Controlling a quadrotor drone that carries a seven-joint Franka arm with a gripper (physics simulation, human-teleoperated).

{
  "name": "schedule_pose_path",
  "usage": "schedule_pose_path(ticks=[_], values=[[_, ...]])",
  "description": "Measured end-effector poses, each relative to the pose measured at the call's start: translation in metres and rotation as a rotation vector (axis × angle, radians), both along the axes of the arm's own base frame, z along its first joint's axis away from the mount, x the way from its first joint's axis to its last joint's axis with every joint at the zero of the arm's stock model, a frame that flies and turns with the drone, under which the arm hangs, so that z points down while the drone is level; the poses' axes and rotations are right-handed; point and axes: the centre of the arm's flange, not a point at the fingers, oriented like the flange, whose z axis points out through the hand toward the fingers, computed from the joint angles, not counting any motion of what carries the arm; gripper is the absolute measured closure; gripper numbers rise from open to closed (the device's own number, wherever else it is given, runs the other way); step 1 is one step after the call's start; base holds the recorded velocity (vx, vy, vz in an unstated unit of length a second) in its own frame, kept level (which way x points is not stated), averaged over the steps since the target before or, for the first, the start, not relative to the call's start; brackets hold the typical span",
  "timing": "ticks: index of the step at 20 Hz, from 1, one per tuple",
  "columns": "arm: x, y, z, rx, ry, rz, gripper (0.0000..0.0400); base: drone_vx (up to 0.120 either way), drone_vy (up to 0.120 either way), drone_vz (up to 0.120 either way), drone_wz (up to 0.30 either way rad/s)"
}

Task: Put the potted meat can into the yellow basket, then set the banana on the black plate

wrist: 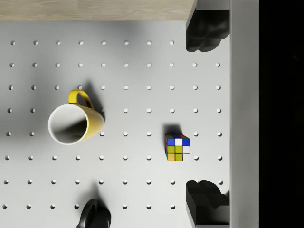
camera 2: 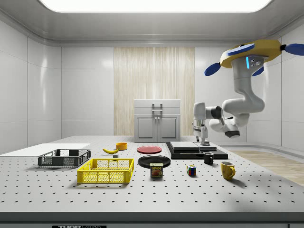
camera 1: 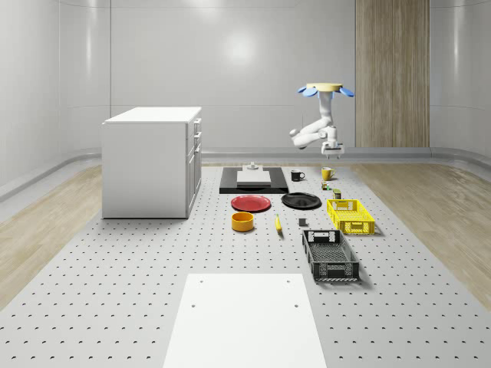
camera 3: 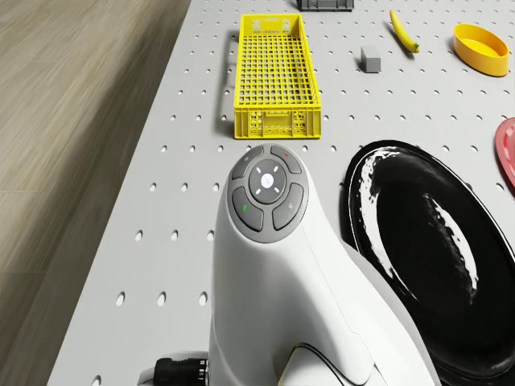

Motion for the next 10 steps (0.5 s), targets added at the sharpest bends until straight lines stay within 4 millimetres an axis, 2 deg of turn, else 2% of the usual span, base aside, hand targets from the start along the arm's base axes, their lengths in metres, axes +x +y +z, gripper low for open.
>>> schedule_pose_path(ticks=[10], values=[[0.0000,-0.0022,-0.0001,-0.022,0.001,0.000,0.0000,0.120,0.000,0.000,0.000]])
